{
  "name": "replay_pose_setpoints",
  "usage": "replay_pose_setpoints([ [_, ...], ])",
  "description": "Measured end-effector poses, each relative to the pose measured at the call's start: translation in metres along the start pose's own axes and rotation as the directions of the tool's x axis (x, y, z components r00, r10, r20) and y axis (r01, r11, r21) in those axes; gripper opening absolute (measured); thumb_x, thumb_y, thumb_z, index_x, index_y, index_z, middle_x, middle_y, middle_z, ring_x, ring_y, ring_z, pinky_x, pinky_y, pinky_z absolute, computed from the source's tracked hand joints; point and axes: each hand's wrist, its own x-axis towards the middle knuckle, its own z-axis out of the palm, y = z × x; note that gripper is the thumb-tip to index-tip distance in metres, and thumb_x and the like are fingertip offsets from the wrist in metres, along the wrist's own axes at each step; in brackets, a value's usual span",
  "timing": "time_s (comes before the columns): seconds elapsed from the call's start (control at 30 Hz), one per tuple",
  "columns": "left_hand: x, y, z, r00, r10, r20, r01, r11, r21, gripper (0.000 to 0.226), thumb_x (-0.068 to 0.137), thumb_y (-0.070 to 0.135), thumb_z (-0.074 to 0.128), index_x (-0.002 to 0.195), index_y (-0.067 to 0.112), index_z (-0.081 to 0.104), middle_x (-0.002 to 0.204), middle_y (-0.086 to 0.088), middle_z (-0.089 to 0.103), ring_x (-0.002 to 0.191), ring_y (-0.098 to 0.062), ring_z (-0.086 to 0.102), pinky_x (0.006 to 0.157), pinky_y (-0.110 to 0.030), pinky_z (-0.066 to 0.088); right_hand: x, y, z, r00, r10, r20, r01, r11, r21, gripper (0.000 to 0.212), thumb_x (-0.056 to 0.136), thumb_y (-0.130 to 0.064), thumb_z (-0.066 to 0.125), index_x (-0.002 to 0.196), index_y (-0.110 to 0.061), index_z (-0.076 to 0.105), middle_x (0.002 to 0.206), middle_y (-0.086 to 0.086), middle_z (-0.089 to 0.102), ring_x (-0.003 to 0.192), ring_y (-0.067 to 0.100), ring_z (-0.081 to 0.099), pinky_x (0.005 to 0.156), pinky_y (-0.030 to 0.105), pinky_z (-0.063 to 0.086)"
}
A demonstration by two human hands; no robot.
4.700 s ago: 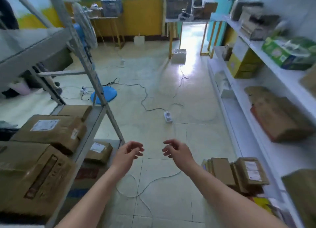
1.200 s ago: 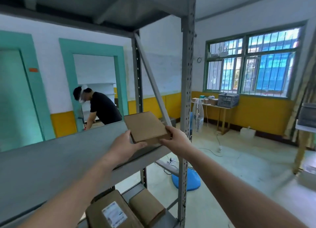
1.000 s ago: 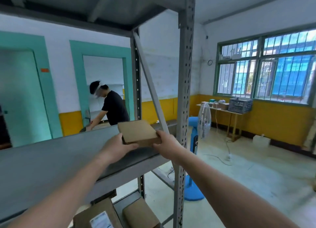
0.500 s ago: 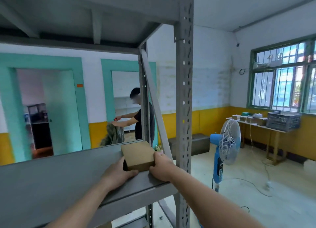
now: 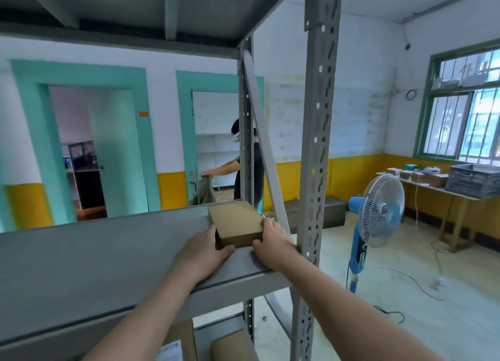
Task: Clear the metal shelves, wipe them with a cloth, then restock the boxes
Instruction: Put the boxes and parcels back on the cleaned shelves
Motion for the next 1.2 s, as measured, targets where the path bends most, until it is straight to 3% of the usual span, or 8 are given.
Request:
replay_pose_setpoints([
  [0.17, -0.004, -0.002, -0.003, 0.999, -0.032, -0.024, 0.032, 0.999, 0.034, 0.086, 0.079, 0.075, 0.055, 0.145, 0.024, 0.037, 0.136, -0.008, 0.059, 0.119, -0.030, 0.058, 0.101, -0.044, 0.048, -0.005, -0.005, -0.001, 1.000, 0.024, 0.014, -0.025, 0.999, 0.044, 0.063, 0.094, -0.029, 0.052, 0.150, -0.017, 0.029, 0.142, 0.010, 0.047, 0.127, 0.029, 0.047, 0.107, 0.046, 0.043],
  [0.27, -0.012, 0.003, -0.010, 0.994, -0.011, -0.112, -0.002, 0.994, -0.112, 0.096, 0.086, 0.059, 0.065, 0.158, 0.015, 0.018, 0.159, -0.008, 0.034, 0.140, -0.030, 0.040, 0.116, -0.042, 0.034, -0.015, -0.012, -0.010, 0.998, 0.026, -0.053, -0.020, 0.992, 0.125, 0.069, 0.094, -0.017, 0.055, 0.156, -0.015, 0.025, 0.148, 0.011, 0.041, 0.131, 0.029, 0.045, 0.108, 0.041, 0.042],
  [0.4, -0.034, 0.015, -0.016, 0.935, 0.167, -0.312, -0.287, 0.875, -0.390, 0.061, 0.090, 0.028, 0.068, 0.144, 0.019, 0.041, 0.146, -0.001, 0.045, 0.131, -0.023, 0.046, 0.111, -0.041, 0.039, -0.044, -0.031, -0.021, 0.956, -0.019, -0.291, 0.081, 0.976, 0.203, 0.056, 0.096, -0.008, 0.053, 0.149, -0.015, 0.039, 0.143, 0.005, 0.045, 0.128, 0.023, 0.049, 0.103, 0.035, 0.042],
  [0.57, -0.083, 0.036, -0.013, 0.898, 0.261, -0.353, -0.439, 0.576, -0.690, 0.030, 0.092, 0.007, 0.060, 0.116, 0.025, 0.053, 0.119, 0.007, 0.055, 0.110, -0.008, 0.054, 0.092, -0.020, 0.044, -0.117, -0.050, -0.010, 0.829, 0.050, -0.557, 0.144, 0.943, 0.299, 0.032, 0.091, -0.001, 0.055, 0.117, -0.016, 0.063, 0.112, -0.005, 0.061, 0.102, 0.011, 0.060, 0.093, 0.029, 0.050],
  [0.67, -0.126, 0.033, 0.012, 0.861, 0.422, -0.284, -0.468, 0.440, -0.766, 0.029, 0.090, 0.004, 0.058, 0.112, 0.024, 0.057, 0.110, 0.004, 0.060, 0.104, -0.006, 0.057, 0.089, -0.019, 0.046, -0.193, -0.047, 0.013, 0.751, 0.200, -0.629, 0.020, 0.945, 0.325, 0.029, 0.085, 0.000, 0.052, 0.106, -0.014, 0.066, 0.100, -0.001, 0.066, 0.092, 0.012, 0.064, 0.083, 0.024, 0.052],
  [0.83, -0.214, 0.033, 0.061, 0.803, 0.594, -0.038, -0.313, 0.367, -0.876, 0.032, 0.089, -0.002, 0.058, 0.109, 0.023, 0.057, 0.110, 0.000, 0.062, 0.097, -0.007, 0.061, 0.080, -0.016, 0.046, -0.324, -0.034, 0.042, 0.629, 0.512, -0.585, -0.325, 0.857, 0.400, 0.037, 0.084, 0.009, 0.051, 0.108, -0.013, 0.069, 0.090, -0.002, 0.072, 0.084, 0.006, 0.067, 0.079, 0.022, 0.053],
  [0.97, -0.291, 0.044, 0.092, 0.672, 0.729, 0.130, -0.177, 0.328, -0.928, 0.030, 0.089, -0.002, 0.059, 0.110, 0.020, 0.058, 0.106, 0.004, 0.065, 0.089, -0.004, 0.063, 0.072, -0.011, 0.045, -0.442, -0.037, 0.053, 0.449, 0.679, -0.581, -0.485, 0.731, 0.479, 0.039, 0.084, 0.006, 0.048, 0.107, -0.018, 0.068, 0.082, -0.003, 0.074, 0.078, 0.010, 0.070, 0.078, 0.027, 0.056],
  [1.2, -0.450, 0.065, 0.136, 0.283, 0.885, 0.370, -0.093, 0.409, -0.908, 0.026, 0.090, 0.003, 0.060, 0.112, 0.017, 0.062, 0.113, 0.007, 0.065, 0.091, -0.005, 0.063, 0.073, -0.016, 0.048, -0.634, -0.052, 0.068, 0.115, 0.861, -0.495, -0.664, 0.438, 0.606, 0.033, 0.090, 0.001, 0.044, 0.105, -0.019, 0.067, 0.079, -0.001, 0.073, 0.072, 0.012, 0.070, 0.074, 0.037, 0.059],
])
